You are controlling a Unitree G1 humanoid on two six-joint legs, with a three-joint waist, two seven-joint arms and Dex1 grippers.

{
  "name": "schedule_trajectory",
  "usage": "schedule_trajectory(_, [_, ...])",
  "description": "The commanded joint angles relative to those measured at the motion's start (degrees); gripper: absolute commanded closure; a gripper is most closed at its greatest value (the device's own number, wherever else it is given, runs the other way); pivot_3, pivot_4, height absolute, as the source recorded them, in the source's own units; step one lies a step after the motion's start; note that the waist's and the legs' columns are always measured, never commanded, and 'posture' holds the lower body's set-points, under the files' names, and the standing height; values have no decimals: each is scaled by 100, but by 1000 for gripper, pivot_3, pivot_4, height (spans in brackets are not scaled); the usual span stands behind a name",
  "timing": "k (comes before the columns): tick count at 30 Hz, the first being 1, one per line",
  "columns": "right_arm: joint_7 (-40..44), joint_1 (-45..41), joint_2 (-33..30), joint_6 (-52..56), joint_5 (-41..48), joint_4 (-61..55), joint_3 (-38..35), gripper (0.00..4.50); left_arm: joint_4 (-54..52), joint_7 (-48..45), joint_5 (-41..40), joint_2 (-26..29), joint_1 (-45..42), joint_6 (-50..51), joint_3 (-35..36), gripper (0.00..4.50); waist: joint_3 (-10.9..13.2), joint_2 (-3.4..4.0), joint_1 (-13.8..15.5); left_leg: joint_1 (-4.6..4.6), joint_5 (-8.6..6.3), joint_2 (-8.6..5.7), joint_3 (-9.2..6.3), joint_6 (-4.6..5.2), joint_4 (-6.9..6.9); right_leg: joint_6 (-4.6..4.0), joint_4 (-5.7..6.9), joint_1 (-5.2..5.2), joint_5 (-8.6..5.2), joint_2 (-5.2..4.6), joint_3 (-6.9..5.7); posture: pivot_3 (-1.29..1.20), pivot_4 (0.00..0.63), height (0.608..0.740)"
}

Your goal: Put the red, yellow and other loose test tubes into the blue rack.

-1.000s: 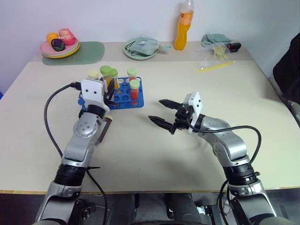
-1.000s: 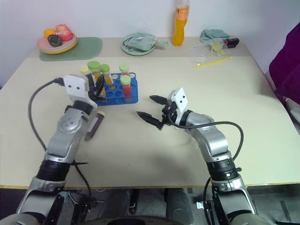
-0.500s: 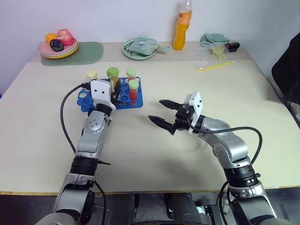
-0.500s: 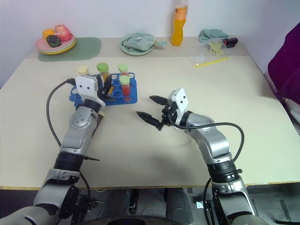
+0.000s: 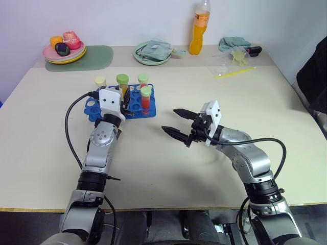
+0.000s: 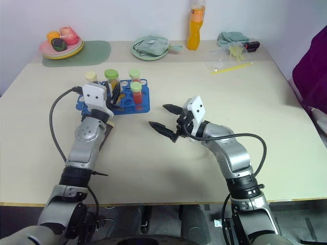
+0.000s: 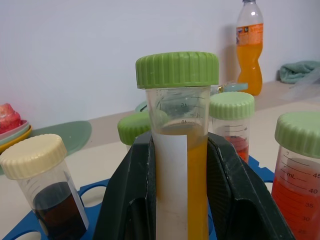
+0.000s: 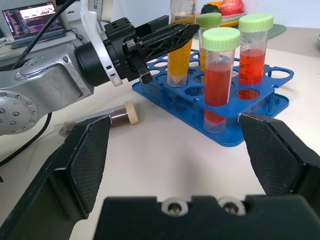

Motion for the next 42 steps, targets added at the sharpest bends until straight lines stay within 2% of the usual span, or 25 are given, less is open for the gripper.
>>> schedule_trajectory(1, [16,-55,6,-38,82,-250,-48,0,-88,-74,-28,-66,-5,-162,121,3735,0,0,0,0,0,0,0,0,0,0,0,0,0,0,0,0,150,729])
schedule_trajectory(5, [31,-61,6,-51,79,-248,-41,0,63,-145,-145,-245,-53,-253,193,3735,0,0,15,0,0,0,0,0,0,0,0,0,0,0,0,0,150,729])
schedule_trajectory(17, [36,-25,-27,-28,75,-331,-33,0,484,-70,110,-310,-12,-842,298,3735,-1,-1,14,0,0,-1,0,0,1,0,0,0,0,-1,0,0,150,729])
schedule_trajectory(20, [52,-46,-35,-17,79,-333,-26,0,443,-87,36,-353,13,-800,327,2309,-1,-1,13,0,0,-1,0,0,1,0,0,0,0,-1,0,0,150,729])
schedule_trajectory(24, [78,-70,-50,-4,91,-329,-41,0,137,-143,-56,-345,166,-624,382,193,-1,-1,13,0,0,0,0,0,1,0,0,0,0,-1,0,0,150,729])
schedule_trajectory(26, [84,-63,-57,12,102,-364,-40,0,-263,-120,-77,-269,360,-305,424,37,-1,-1,4,0,0,0,0,0,1,0,0,0,0,-1,0,0,150,729])
schedule_trajectory(30, [95,-27,-106,82,156,-510,-74,0,-1907,-145,-134,109,838,870,531,37,0,-1,-44,0,-1,6,-2,0,-2,0,1,-2,0,2,1,0,150,729])
schedule_trajectory(32, [134,-26,-181,152,215,-580,-133,0,-3147,-265,-527,581,1061,2285,790,37,0,-1,-81,-1,-1,9,-4,0,-1,0,2,-3,0,4,0,0,150,729])
schedule_trajectory(34, [187,-26,-259,197,257,-624,-156,0,-3935,-330,-890,969,1159,3496,1005,37,0,-1,-107,-1,-1,9,-7,0,-2,0,4,-2,0,3,1,0,150,729])
schedule_trajectory(35, [264,-39,-335,216,283,-637,-155,0,-4315,-407,-1247,1246,1186,4332,1173,37,-1,0,-106,-1,-1,9,-7,0,-2,0,5,-2,0,3,1,0,150,729])
schedule_trajectory(37, [547,-110,-551,258,364,-634,-151,0,-4978,-613,-1785,2211,1013,7258,1457,37,0,-2,-111,1,-1,9,-8,0,-1,-1,6,1,-1,4,0,0,150,729])
schedule_trajectory(39, [777,-204,-683,283,447,-583,-128,0,-5429,-777,-2132,2655,680,9053,1636,37,2,3,-132,4,-1,9,-10,1,-1,0,9,2,-2,10,0,0,150,729])
schedule_trajectory(42, [1092,-390,-757,245,484,-414,-8,0,-4795,-536,-3073,2978,266,9955,1483,37,2,1,-122,6,-1,10,-13,1,2,2,9,8,-3,15,-2,0,150,729])
